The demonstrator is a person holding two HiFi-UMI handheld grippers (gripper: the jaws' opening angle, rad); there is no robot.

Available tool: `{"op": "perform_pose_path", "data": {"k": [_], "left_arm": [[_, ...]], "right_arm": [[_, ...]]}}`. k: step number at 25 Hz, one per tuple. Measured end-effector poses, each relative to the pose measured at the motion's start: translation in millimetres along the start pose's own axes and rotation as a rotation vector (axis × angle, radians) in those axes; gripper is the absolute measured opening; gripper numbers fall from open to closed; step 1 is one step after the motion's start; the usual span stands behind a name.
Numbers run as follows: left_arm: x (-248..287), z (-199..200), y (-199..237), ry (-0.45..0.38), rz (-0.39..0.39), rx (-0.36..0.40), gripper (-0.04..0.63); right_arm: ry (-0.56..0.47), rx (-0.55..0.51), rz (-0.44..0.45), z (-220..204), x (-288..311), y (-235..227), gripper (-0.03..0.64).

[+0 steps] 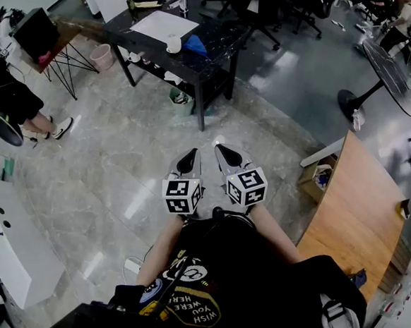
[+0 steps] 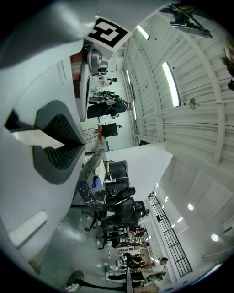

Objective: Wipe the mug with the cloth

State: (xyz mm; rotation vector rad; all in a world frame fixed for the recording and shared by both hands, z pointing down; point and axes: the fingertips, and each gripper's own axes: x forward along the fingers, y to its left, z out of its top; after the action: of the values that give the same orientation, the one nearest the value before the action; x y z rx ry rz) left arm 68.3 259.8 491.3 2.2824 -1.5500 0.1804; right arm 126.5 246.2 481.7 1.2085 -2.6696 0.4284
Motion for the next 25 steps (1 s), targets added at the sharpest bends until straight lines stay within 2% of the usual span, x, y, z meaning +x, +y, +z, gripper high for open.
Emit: {"op": "perform_pose_path", "data": {"k": [12, 18, 25], "left_arm": [[-3, 0, 5, -0.003, 0.009, -0.005, 0.003], [-6, 0, 13, -0.005, 0.015, -0.011, 0.003], [-7, -1, 29, -0.006, 0.011, -0.013, 0.003]], "right_arm": [[0.006, 0.002, 0.002, -2, 2, 0, 0.002], [-0.035, 0.034, -0.018, 0, 5, 1, 0.002], [-0.032, 0.03, -0.028, 1, 15, 7, 0.002]]}}
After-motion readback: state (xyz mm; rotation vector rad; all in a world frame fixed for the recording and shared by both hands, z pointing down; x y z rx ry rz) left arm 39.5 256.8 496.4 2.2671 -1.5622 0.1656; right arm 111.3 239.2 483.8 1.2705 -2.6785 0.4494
